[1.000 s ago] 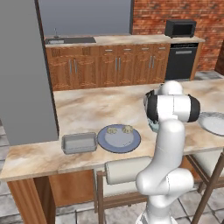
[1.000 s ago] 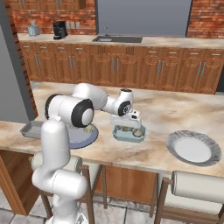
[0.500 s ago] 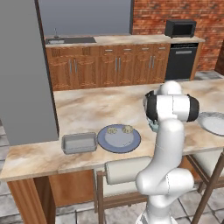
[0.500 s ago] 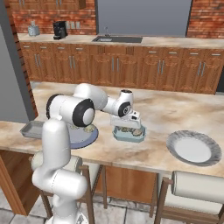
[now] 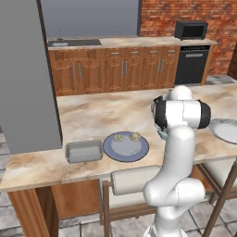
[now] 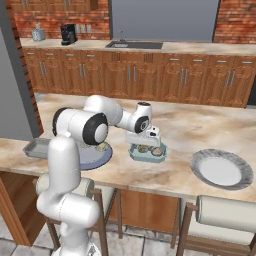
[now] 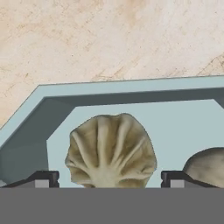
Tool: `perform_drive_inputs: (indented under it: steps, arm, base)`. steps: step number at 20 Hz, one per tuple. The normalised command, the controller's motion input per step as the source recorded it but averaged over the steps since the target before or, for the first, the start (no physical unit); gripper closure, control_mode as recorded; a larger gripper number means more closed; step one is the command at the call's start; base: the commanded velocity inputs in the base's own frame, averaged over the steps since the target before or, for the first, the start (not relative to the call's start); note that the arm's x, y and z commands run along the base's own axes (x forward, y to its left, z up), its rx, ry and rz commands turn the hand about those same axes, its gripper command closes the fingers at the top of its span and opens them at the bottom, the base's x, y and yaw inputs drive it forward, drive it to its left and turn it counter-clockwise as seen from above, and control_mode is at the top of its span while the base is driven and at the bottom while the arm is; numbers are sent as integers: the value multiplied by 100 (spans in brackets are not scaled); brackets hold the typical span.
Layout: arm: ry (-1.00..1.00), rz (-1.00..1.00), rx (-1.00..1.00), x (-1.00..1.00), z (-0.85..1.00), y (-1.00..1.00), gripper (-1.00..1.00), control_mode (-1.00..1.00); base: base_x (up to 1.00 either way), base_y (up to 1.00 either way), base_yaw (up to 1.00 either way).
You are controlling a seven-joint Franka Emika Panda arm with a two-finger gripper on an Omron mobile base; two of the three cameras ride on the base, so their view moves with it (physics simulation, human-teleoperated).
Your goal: Place two dumplings into each of the tupperware containers and then place the containers in the fridge.
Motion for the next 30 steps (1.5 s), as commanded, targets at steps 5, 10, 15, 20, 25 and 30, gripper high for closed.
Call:
perform_drive_inputs:
  steps: [5, 10, 15, 20, 25, 30]
  arm:
    - [0, 0, 0, -4, 5, -3, -100, -100]
    - [-6, 0, 0, -21, 31, -3, -100, -100]
    - [-7, 0, 0, -53, 18, 3, -100, -100]
    - [0, 0, 0, -40, 0, 30, -100, -100]
    - [0, 0, 0, 0, 0, 48, -100, -100]
    - [0, 0, 0, 0, 0, 38, -100, -100]
  base:
    - [0, 0, 0]
    - [0, 0, 0]
    - [0, 0, 0]
    - [0, 0, 0]
    - [0, 0, 0]
    - [0, 0, 0]
